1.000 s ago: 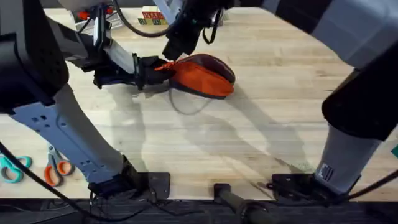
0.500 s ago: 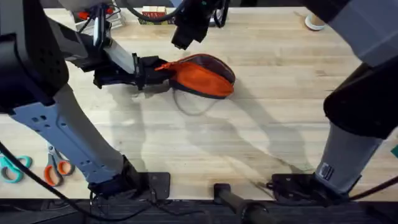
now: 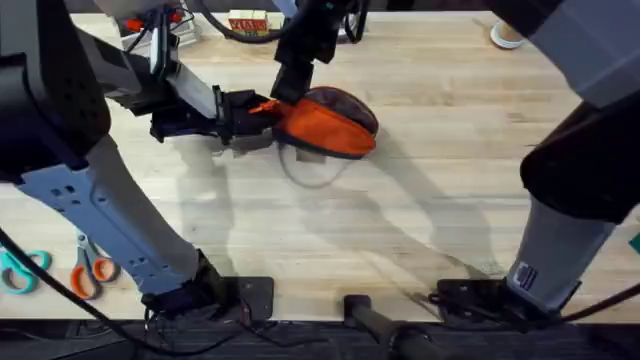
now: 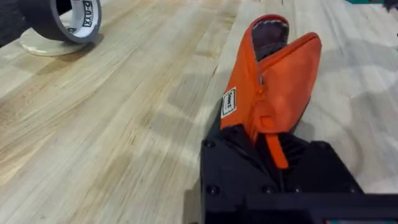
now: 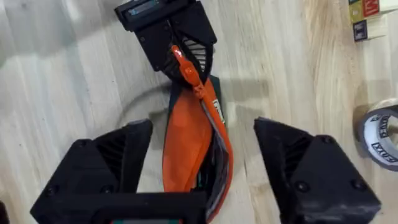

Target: Unzip the bag, pick up the pens from the table one at a time and place them inside, then zip the bag closed.

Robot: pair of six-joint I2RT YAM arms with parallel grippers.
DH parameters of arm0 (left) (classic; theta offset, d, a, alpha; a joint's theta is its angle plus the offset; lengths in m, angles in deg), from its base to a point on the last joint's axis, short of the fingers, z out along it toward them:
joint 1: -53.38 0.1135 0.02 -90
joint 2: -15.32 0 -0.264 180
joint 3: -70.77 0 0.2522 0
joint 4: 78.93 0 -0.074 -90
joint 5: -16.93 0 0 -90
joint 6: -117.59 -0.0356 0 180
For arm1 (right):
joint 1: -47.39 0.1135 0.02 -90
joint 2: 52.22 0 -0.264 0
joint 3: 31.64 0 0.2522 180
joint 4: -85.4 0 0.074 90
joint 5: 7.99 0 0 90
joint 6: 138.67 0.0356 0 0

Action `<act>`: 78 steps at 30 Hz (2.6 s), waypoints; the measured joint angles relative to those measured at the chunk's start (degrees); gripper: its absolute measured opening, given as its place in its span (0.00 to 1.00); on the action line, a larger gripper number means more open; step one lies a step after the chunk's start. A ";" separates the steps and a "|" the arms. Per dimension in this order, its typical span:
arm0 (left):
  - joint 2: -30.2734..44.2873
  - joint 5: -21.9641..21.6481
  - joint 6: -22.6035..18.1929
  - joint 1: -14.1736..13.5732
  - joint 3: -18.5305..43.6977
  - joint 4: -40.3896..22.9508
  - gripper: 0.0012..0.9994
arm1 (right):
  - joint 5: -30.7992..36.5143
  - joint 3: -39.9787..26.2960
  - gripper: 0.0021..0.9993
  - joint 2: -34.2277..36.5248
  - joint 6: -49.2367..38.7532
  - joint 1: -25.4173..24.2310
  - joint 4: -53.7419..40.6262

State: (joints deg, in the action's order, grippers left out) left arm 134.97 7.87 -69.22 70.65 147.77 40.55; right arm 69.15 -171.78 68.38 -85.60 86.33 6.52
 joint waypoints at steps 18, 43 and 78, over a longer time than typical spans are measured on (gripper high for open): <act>0.00 0.00 0.02 0.00 0.00 0.00 0.04 | -3.62 -0.04 0.94 0.40 -13.41 0.00 0.64; -0.01 0.00 0.02 0.00 0.00 0.00 0.04 | -9.43 -0.13 0.69 8.81 -16.75 0.00 5.31; 0.00 0.00 0.04 0.00 0.00 0.00 0.04 | -9.51 -0.13 0.35 12.52 -15.34 0.00 7.41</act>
State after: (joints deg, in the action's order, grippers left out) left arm 134.97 7.87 -69.18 70.65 147.77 40.55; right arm 59.64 -171.92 80.90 -100.94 86.33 13.93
